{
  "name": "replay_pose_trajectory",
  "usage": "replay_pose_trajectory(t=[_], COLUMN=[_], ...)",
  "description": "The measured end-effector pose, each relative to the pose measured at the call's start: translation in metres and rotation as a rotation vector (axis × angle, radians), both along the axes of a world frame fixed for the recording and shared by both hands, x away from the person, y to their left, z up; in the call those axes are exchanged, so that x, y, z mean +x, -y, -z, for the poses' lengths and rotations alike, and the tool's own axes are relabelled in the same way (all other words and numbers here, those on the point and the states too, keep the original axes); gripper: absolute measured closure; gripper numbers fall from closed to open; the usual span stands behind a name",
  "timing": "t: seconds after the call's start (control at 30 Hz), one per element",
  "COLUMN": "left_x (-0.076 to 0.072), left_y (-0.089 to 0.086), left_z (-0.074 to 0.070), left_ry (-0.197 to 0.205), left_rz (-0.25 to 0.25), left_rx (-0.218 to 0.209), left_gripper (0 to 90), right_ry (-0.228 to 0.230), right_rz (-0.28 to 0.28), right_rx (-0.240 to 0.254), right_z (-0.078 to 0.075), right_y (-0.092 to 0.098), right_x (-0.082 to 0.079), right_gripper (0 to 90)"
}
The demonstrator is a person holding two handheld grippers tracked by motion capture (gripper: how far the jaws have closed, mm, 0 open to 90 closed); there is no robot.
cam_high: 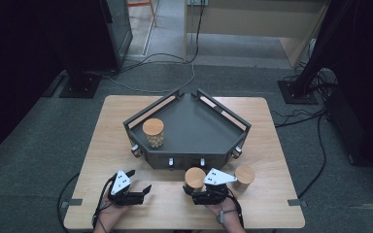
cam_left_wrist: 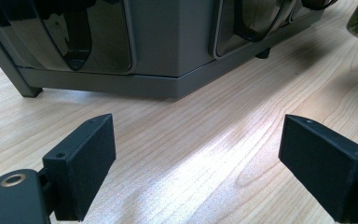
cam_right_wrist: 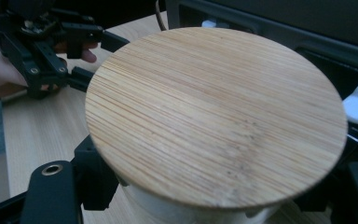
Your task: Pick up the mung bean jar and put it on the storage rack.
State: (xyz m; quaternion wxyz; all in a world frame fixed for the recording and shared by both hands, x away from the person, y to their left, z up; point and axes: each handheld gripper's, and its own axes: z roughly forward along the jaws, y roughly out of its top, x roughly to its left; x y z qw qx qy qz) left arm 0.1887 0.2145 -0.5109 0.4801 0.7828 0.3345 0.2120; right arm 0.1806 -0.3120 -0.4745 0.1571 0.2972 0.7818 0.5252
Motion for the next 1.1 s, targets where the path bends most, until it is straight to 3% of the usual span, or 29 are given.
replay_pose_trajectory(t=[0.27, 1.1], left_x=[0.000, 0.000], left_y=[0.000, 0.000], left_z=[0.000, 0.000], left_ry=[0.000, 0.000], left_rz=[0.003, -0.001], left_rx=[0.002, 0.001], left_gripper=[10.8, 10.7], right_ry=[-0.019, 0.010], right_rz=[-0.003, -0.004], right_rx=[0.011, 0.031], right_z=[-0.010, -0.021], right_y=[0.001, 0.001], right_x=[0.005, 0.004], right_gripper=[25.2, 25.2])
